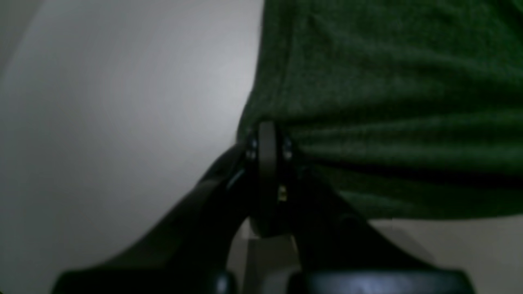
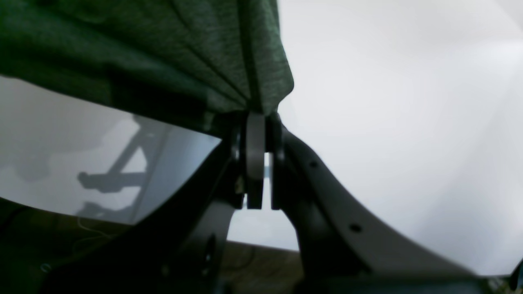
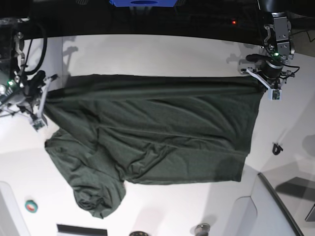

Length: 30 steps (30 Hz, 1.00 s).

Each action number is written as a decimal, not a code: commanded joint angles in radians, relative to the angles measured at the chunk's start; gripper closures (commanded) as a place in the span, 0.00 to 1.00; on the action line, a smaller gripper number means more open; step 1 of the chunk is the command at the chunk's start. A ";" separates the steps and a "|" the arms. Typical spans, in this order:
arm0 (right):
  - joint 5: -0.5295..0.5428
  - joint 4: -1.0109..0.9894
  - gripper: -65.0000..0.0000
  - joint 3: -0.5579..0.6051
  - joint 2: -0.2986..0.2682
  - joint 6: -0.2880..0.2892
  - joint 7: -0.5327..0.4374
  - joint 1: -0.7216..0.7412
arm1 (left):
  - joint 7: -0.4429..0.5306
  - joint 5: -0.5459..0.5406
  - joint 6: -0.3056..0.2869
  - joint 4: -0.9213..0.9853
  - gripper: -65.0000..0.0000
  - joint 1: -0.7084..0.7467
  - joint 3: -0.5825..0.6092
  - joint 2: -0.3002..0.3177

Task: Layout the t-shirt on the table in an organized manner, then fold the t-shirt properly
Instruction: 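Grasp the sleeve with the right gripper and pull it outward, then reach the right gripper into the shirt body and drag fabric outward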

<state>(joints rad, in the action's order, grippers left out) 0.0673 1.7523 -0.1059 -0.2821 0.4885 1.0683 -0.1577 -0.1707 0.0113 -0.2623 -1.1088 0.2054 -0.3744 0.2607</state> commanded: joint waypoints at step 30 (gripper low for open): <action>-0.005 -0.081 0.99 0.470 0.249 0.005 0.122 0.290 | -0.131 0.045 -0.012 0.016 1.00 0.029 0.004 -0.004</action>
<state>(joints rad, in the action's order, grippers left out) 0.0563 1.6466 0.3683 -0.0357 0.4900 1.2064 0.1089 -0.1703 0.0151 -0.2615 -1.1130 0.2096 -0.3748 0.2607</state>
